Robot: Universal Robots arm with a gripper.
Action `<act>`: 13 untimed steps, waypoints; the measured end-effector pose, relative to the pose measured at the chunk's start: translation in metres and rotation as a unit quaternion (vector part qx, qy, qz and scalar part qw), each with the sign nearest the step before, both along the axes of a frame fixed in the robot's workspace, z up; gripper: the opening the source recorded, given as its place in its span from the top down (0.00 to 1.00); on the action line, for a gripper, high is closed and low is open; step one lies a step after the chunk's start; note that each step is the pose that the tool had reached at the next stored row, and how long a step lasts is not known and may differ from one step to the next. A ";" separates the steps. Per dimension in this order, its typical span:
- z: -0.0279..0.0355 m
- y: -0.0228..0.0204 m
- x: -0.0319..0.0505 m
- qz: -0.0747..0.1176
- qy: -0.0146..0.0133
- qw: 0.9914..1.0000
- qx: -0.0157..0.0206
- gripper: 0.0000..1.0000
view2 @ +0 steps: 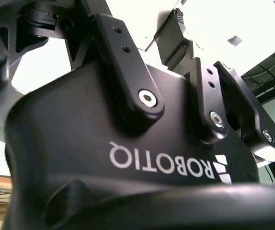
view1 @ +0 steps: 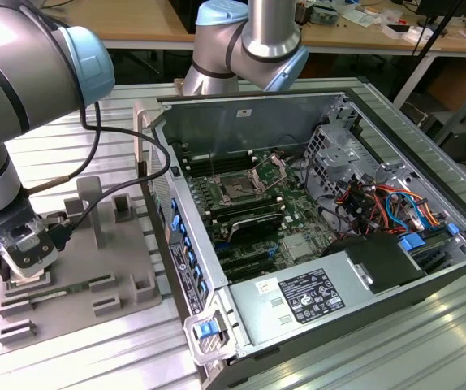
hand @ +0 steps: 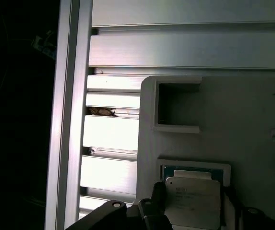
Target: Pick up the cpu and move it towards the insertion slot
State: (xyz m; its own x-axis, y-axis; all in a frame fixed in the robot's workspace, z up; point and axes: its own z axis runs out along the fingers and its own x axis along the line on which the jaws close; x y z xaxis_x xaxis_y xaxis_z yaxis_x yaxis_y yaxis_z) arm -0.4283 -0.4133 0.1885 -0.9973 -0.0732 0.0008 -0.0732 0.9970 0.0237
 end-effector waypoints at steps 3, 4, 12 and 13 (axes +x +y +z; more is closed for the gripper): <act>-0.0001 0.0000 0.0000 0.000 0.000 1.000 0.000 0.45; -0.0001 0.0000 0.0000 0.000 0.000 1.000 0.000 0.45; -0.0001 0.0000 0.0000 0.000 0.000 1.000 0.000 0.45; 0.0003 0.0001 0.0001 0.000 0.000 1.000 0.000 0.45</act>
State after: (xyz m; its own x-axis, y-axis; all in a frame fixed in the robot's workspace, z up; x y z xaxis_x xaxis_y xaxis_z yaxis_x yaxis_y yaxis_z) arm -0.4283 -0.4132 0.1888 -0.9973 -0.0732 0.0003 -0.0732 0.9970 0.0241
